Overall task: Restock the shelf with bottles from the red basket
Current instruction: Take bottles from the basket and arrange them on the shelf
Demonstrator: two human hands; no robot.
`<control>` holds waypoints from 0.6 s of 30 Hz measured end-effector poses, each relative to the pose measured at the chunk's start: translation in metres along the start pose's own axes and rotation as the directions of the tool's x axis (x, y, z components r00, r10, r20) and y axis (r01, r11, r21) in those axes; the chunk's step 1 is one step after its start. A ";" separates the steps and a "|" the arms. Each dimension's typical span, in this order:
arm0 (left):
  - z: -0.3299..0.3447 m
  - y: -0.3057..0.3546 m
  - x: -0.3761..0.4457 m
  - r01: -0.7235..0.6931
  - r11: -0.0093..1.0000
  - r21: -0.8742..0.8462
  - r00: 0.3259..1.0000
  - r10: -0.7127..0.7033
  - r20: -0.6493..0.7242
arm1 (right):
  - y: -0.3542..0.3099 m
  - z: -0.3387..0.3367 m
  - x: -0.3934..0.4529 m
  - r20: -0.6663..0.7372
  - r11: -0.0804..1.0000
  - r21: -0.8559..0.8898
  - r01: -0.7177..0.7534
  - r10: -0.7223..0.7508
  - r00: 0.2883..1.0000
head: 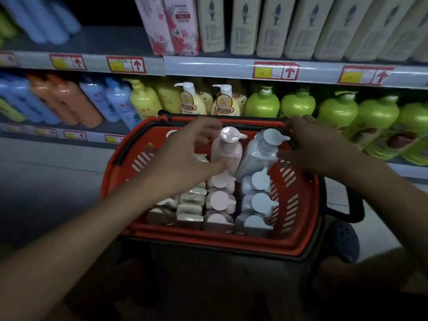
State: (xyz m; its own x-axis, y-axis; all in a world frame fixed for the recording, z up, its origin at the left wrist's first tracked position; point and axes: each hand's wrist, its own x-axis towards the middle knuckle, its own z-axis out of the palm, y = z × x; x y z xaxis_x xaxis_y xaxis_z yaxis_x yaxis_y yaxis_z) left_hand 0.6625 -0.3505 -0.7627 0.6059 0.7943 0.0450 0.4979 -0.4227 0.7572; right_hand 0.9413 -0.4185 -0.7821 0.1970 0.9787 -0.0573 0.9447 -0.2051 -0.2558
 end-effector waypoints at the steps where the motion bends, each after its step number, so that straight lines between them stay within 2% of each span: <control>1: -0.001 -0.006 -0.008 0.032 0.999 -0.012 0.999 -0.033 -0.022 | -0.001 -0.002 0.001 0.000 1.000 -0.002 -0.004 0.004 1.000; 5: 0.007 -0.036 -0.016 0.094 0.995 -0.029 0.995 -0.093 0.036 | -0.013 0.000 0.015 0.068 0.999 -0.039 0.029 -0.027 0.997; 13: 0.024 -0.010 0.048 -0.042 0.996 -0.076 0.986 0.054 0.157 | -0.011 0.025 0.017 0.058 0.987 -0.146 0.073 -0.065 0.996; 18: 0.019 -0.040 0.032 0.027 0.999 -0.047 0.990 -0.020 0.138 | 0.002 0.033 0.011 0.106 0.999 -0.008 0.042 -0.041 0.994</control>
State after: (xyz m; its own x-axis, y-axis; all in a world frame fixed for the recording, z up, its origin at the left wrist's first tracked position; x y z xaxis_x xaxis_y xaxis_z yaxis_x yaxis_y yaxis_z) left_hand 0.6739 -0.3167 -0.8038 0.6756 0.7348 -0.0608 0.4845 -0.3803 0.7878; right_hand 0.9370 -0.4087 -0.8152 0.1295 0.9803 -0.1492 0.9541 -0.1642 -0.2506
